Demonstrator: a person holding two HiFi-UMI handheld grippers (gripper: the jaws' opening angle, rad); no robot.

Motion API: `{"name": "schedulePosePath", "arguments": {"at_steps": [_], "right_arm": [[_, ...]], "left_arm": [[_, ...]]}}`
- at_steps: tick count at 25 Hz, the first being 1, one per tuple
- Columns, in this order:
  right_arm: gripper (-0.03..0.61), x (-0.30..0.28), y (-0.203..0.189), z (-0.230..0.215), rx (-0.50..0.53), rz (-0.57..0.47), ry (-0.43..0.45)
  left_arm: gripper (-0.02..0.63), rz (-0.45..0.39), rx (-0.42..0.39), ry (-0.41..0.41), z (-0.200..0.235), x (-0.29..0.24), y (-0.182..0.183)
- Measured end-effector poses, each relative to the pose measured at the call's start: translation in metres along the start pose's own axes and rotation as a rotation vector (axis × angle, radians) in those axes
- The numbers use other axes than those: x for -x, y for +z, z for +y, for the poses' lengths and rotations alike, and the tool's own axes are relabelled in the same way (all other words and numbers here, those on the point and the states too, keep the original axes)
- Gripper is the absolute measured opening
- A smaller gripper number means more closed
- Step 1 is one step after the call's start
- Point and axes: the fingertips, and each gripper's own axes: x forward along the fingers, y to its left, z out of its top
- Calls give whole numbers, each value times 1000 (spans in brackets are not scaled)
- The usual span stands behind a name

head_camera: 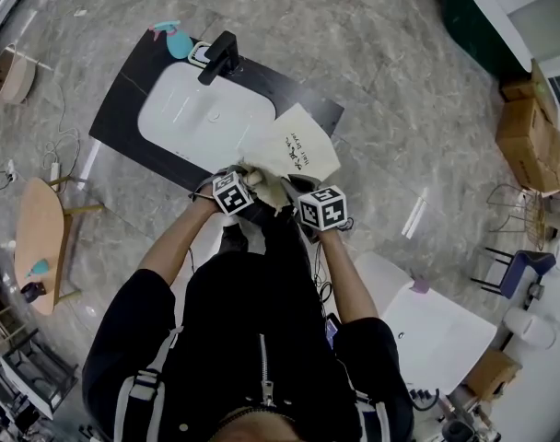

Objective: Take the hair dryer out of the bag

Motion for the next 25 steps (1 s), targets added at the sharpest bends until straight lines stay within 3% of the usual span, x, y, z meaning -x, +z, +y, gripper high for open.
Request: {"name": "schedulePosePath", "arguments": {"at_steps": [14,25], "right_arm": [[58,-1,-6,2,-10,8,8],[58,-3,-6,2,-7,15,-2]], "left_arm": [[294,62,-24,0,-3,-10,-1],[236,-13,-28,17,0,3,8]]}}
